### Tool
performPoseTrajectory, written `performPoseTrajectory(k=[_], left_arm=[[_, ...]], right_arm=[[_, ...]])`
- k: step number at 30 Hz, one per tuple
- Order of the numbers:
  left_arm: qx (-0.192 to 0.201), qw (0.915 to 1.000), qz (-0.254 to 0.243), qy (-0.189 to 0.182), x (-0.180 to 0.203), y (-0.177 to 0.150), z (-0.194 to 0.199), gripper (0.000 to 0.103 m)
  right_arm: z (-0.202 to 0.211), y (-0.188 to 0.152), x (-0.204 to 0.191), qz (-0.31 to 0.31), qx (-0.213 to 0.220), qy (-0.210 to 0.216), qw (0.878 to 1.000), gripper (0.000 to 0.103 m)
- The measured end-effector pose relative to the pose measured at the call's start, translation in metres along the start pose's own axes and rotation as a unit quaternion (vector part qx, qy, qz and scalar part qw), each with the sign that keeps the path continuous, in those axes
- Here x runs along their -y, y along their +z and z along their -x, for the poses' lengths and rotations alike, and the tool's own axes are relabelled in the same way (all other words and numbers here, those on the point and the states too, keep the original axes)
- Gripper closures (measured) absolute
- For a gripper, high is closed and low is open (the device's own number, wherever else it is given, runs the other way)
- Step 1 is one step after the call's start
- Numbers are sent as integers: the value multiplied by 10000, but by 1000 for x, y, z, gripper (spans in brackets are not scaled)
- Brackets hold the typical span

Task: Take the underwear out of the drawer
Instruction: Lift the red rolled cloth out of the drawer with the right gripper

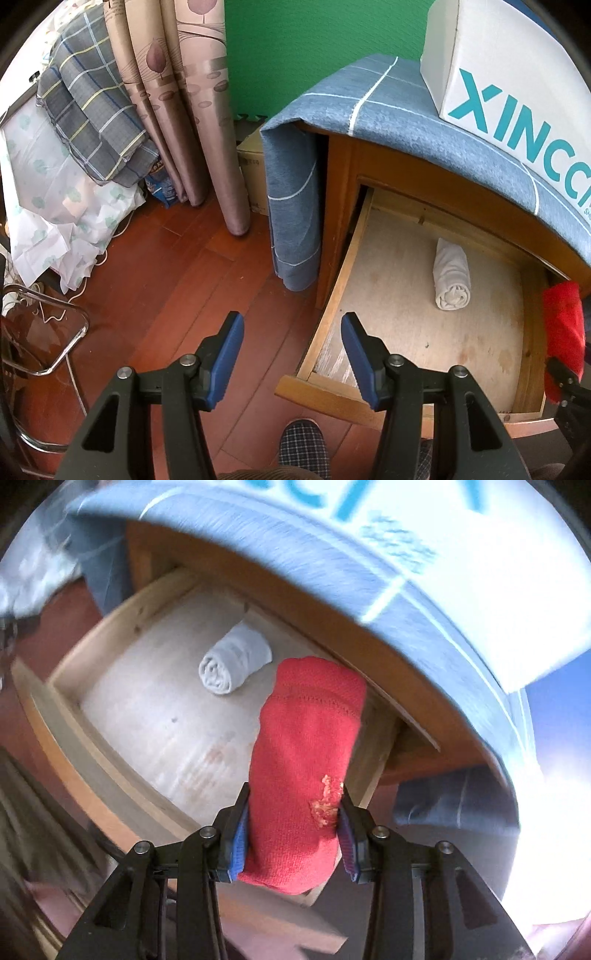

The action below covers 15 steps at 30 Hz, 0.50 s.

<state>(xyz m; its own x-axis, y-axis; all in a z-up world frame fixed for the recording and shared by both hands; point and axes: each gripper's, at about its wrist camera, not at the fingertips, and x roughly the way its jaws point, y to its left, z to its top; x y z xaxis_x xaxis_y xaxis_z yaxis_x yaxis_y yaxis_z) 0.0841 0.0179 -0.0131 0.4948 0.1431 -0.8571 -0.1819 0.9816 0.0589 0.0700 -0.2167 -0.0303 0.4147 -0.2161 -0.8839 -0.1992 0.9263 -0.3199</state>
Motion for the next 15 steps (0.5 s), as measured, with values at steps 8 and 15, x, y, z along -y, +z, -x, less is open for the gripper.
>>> performPoseTrajectory(k=[8, 15], left_arm=[[15, 9999, -127, 92, 5, -1, 0, 47], [36, 9986, -473, 220, 16, -2, 1, 47]], right_arm=[[31, -29, 28, -1322, -20, 45, 9912, 65], [46, -44, 40, -1961, 169, -380, 9797, 65]])
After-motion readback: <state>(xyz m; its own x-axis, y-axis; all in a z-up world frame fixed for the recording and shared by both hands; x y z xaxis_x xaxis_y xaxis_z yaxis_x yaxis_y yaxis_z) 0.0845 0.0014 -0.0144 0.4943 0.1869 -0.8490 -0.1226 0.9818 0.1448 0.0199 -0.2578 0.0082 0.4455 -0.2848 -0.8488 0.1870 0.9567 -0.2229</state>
